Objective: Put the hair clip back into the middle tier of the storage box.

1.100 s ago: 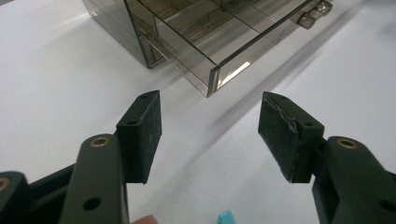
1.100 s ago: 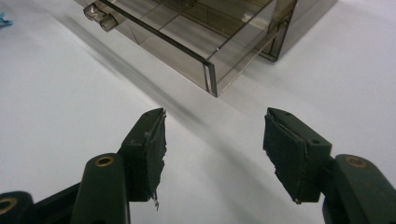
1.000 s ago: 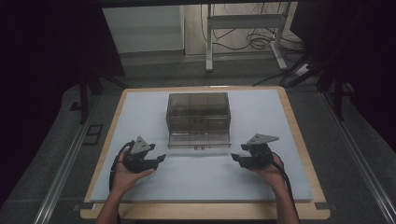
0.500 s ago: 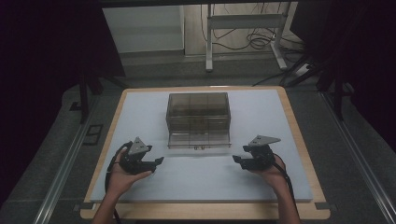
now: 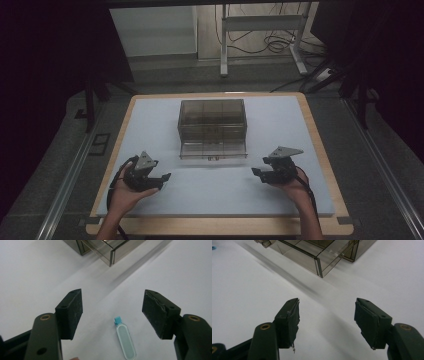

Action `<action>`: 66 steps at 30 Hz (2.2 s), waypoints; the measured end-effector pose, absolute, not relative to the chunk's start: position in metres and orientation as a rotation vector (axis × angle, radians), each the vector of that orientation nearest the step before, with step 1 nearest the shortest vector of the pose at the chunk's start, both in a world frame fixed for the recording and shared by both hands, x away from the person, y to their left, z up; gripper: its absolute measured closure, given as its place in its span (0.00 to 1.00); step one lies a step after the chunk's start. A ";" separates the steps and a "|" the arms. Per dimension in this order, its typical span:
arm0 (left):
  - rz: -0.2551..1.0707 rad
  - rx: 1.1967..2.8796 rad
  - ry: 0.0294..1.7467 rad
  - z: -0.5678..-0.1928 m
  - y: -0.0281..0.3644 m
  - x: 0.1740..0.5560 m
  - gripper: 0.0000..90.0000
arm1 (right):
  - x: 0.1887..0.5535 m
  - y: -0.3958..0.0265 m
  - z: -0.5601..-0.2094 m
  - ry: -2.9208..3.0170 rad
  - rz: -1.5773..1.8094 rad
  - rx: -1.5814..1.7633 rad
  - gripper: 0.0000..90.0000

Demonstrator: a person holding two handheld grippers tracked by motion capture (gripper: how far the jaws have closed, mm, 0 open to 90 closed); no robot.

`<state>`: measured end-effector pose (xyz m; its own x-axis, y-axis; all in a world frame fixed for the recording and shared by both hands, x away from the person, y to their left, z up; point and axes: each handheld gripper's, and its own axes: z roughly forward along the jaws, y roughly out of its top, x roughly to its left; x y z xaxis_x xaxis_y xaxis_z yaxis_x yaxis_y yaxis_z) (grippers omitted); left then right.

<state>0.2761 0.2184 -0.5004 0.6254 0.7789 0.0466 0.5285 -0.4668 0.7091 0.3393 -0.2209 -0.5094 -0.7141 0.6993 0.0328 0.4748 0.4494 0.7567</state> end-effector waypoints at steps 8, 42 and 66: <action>0.439 2.216 1.048 -0.511 0.222 0.272 0.42 | 0.338 -0.230 -0.509 2.391 1.137 1.037 0.40; 0.363 2.299 1.128 -0.529 0.214 0.269 0.73 | 0.339 -0.235 -0.511 2.366 1.112 1.042 0.38; 0.363 2.260 1.127 -0.528 0.218 0.270 0.86 | 0.339 -0.236 -0.513 2.373 1.125 1.061 0.38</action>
